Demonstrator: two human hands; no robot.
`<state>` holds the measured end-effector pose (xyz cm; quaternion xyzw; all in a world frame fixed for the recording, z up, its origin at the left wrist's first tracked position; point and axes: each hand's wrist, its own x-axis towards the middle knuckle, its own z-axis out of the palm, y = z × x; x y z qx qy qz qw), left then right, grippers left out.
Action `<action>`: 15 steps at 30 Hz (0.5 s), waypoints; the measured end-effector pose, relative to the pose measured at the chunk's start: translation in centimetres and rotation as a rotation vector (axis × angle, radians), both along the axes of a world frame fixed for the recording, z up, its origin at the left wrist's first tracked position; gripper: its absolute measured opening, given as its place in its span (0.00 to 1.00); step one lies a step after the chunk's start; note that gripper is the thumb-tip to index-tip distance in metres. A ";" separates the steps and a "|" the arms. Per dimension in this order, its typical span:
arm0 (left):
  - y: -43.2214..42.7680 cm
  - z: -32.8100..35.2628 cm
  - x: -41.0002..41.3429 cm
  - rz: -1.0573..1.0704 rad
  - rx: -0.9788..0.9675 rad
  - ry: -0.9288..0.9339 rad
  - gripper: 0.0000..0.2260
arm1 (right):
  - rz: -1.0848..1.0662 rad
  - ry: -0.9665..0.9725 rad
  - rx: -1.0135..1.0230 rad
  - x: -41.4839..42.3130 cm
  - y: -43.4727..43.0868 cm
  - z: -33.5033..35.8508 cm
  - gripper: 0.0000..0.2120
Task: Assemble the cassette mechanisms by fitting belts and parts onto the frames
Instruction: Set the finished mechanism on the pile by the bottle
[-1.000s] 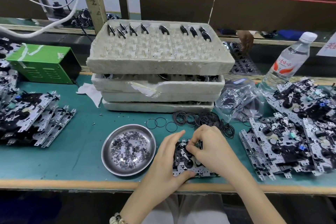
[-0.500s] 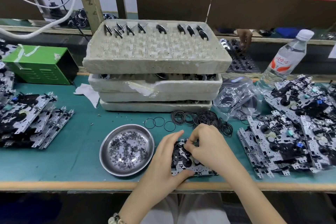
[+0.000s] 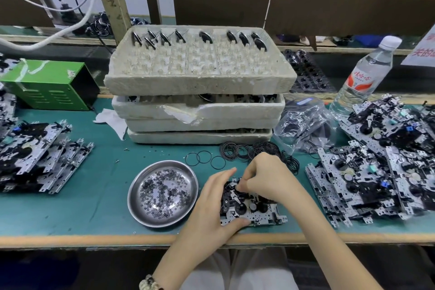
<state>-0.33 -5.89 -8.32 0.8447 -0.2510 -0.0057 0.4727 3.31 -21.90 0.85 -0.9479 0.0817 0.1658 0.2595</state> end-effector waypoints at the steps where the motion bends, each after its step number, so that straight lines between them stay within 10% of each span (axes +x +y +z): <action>1: 0.0 0.0 0.0 0.001 0.002 -0.001 0.39 | 0.011 -0.032 -0.020 -0.3 0.1 -0.1 0.07; 8: -0.3 0.3 0.0 0.011 -0.027 -0.003 0.36 | 0.170 -0.603 -0.410 -3.9 2.5 -2.5 0.04; 15: -0.3 0.7 -0.1 0.003 -0.046 0.026 0.36 | 0.235 -0.706 -0.418 -3.8 1.7 -2.7 0.03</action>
